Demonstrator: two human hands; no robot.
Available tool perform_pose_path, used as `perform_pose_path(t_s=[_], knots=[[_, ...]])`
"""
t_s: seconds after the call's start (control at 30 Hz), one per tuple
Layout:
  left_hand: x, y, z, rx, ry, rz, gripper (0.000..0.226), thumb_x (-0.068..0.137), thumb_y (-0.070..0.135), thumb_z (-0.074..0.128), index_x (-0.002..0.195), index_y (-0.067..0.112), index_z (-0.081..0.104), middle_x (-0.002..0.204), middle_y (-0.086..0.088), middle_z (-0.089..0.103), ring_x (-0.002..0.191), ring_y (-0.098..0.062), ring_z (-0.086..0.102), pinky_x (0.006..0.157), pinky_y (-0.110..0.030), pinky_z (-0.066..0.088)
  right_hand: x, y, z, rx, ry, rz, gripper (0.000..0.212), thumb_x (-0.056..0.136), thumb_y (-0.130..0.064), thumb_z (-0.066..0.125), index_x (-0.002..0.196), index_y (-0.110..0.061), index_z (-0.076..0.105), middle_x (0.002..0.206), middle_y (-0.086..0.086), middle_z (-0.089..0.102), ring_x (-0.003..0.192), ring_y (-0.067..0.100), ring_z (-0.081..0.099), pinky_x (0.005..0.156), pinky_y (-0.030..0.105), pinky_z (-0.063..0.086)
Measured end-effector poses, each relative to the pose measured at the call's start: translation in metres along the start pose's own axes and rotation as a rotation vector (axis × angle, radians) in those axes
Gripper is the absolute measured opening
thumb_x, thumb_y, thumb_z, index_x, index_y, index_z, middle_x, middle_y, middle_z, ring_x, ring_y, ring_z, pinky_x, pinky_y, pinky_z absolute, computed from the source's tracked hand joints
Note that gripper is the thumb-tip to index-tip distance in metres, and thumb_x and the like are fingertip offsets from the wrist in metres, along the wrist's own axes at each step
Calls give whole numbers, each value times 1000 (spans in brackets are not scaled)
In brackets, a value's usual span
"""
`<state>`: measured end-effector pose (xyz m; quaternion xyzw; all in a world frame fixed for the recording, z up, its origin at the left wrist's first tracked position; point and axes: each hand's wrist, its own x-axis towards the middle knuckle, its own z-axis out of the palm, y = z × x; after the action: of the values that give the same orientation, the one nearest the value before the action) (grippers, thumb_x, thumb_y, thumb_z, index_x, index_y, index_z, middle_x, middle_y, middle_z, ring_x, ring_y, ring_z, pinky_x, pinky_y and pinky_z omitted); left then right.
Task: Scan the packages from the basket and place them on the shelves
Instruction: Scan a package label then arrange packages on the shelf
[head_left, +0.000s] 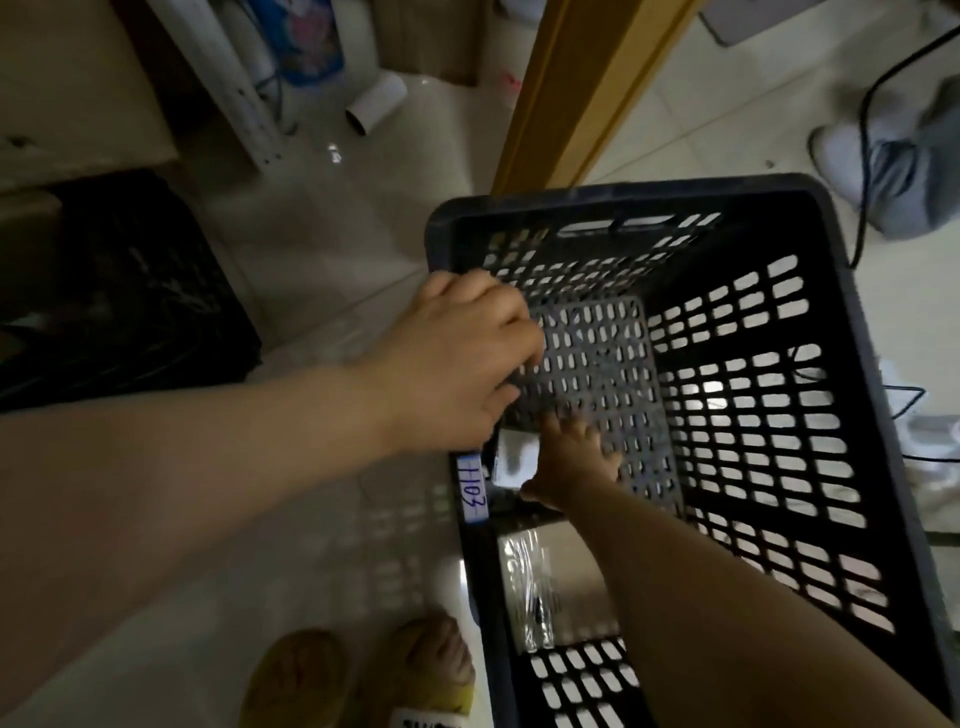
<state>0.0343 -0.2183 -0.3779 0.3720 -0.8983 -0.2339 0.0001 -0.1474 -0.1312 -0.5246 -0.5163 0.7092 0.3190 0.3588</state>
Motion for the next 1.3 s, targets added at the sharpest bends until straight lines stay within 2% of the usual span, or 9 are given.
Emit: perform_pose_path(t_s=[0.17,0.27,0.4,0.53,0.67,0.83,0.97,1.07,1.3], knots=[[21,-5,16,192,-77,26,41,91,45,58,127,27,52,131,5,46,129,-20,35,109,-42,25,35,17,40,-56,32,-45,119,75,-41,84,158,-31,-1,164,14,8,152,42,6,112,75,20],[26,-4,21,250,-139,-11,44,92,47,56,131,28,49,132,4,45,129,-20,35,111,-44,26,38,25,46,-54,135,-62,110,75,-44,82,155,-30,7,159,15,19,147,40,19,108,71,33],[18,9,8,202,-181,-49,46,91,47,56,132,28,50,133,4,46,130,-20,35,111,-44,27,-1,42,17,198,209,37,107,72,-50,83,150,-26,14,148,14,31,138,37,32,105,59,41],[-1,44,-37,100,-242,-140,49,89,50,59,133,32,47,134,4,45,130,-19,36,109,-41,28,-80,53,-39,482,208,-48,108,71,-45,85,150,-23,16,147,14,34,138,36,32,111,52,36],[-24,89,-107,20,-304,-197,82,78,55,68,145,30,29,143,1,35,134,-22,34,109,-42,31,-183,51,-112,406,136,-222,110,67,-63,81,150,-30,16,151,7,32,142,33,26,117,48,25],[-54,141,-219,-7,-410,-184,121,74,58,76,159,23,-4,160,1,7,148,-24,14,120,-45,20,-322,39,-215,383,155,-427,107,72,-62,79,154,-27,21,151,2,35,140,26,31,116,39,23],[-83,168,-310,-89,-281,-245,104,72,53,78,151,19,20,145,-2,26,135,-23,30,110,-34,36,-409,29,-285,363,204,-482,105,67,-59,85,151,-29,30,145,-1,41,134,22,36,112,37,32],[-111,176,-380,-165,-167,-312,97,68,59,80,144,25,30,134,3,32,125,-19,37,102,-36,44,-467,23,-337,426,232,-517,107,60,-55,91,148,-35,33,137,-5,41,130,18,40,109,34,40],[-197,155,-521,-313,50,-424,99,63,38,90,143,27,33,128,8,33,119,-12,41,97,-26,38,-577,-25,-433,507,141,-647,111,67,-16,90,153,-35,22,135,-10,48,128,13,46,95,20,42]])
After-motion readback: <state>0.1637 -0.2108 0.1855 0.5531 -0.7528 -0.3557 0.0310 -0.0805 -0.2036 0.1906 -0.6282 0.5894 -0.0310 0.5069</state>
